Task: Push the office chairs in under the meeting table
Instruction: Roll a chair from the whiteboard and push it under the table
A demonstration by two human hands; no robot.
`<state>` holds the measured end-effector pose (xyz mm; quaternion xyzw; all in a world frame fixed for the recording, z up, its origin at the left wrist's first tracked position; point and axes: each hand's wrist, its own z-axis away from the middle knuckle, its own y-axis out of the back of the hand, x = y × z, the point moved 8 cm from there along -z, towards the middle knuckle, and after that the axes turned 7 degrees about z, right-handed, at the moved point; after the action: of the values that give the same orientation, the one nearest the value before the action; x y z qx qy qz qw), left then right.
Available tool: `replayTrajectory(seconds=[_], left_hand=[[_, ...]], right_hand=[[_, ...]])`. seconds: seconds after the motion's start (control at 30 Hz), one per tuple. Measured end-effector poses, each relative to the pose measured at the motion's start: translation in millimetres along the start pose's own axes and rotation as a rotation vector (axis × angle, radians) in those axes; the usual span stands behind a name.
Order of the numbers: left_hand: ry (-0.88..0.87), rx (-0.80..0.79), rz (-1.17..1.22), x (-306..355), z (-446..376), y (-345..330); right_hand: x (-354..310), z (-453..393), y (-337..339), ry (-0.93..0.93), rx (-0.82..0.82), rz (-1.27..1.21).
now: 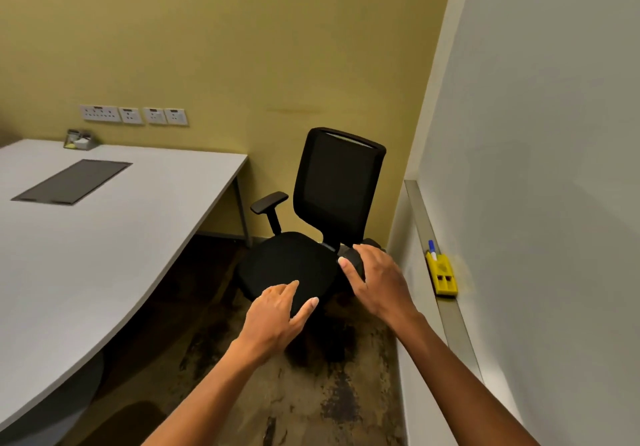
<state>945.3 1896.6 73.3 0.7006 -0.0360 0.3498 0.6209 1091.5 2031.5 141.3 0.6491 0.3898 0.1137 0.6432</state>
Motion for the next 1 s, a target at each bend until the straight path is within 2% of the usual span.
replayTrajectory(seconds=[0.07, 0.1, 0.17, 0.4, 0.5, 0.7, 0.83, 1.0], left_hand=[[0.041, 0.011, 0.013, 12.2, -50.4, -17.2], [0.061, 0.017, 0.011, 12.9, -48.5, -16.7], [0.074, 0.051, 0.018, 33.8, -111.8, -15.1], [0.056, 0.074, 0.008, 53.5, -207.4, -20.3], [0.059, 0.076, 0.028, 57.5, -296.8, -27.5], [-0.033, 0.068, 0.001, 68.2, -387.5, -48.0], [-0.123, 0.115, 0.004, 93.4, -515.1, -42.9], [-0.122, 0.116, 0.003, 117.4, -586.4, -69.2]], right_hand=[[36.0, -51.1, -9.2, 0.001, -0.049, -0.053], [36.3, -53.3, -11.7, 0.003, -0.058, -0.049], [63.6, -119.2, -1.7, 0.006, -0.061, -0.088], [92.8, -225.5, 5.7, 0.028, -0.061, -0.105], [120.8, -316.7, 3.0, 0.035, -0.049, -0.097], [157.4, -393.0, -17.4, 0.016, -0.032, -0.068], [185.1, -500.3, 0.9, -0.033, 0.026, -0.050], [223.4, -559.7, -3.5, -0.091, -0.008, -0.007]])
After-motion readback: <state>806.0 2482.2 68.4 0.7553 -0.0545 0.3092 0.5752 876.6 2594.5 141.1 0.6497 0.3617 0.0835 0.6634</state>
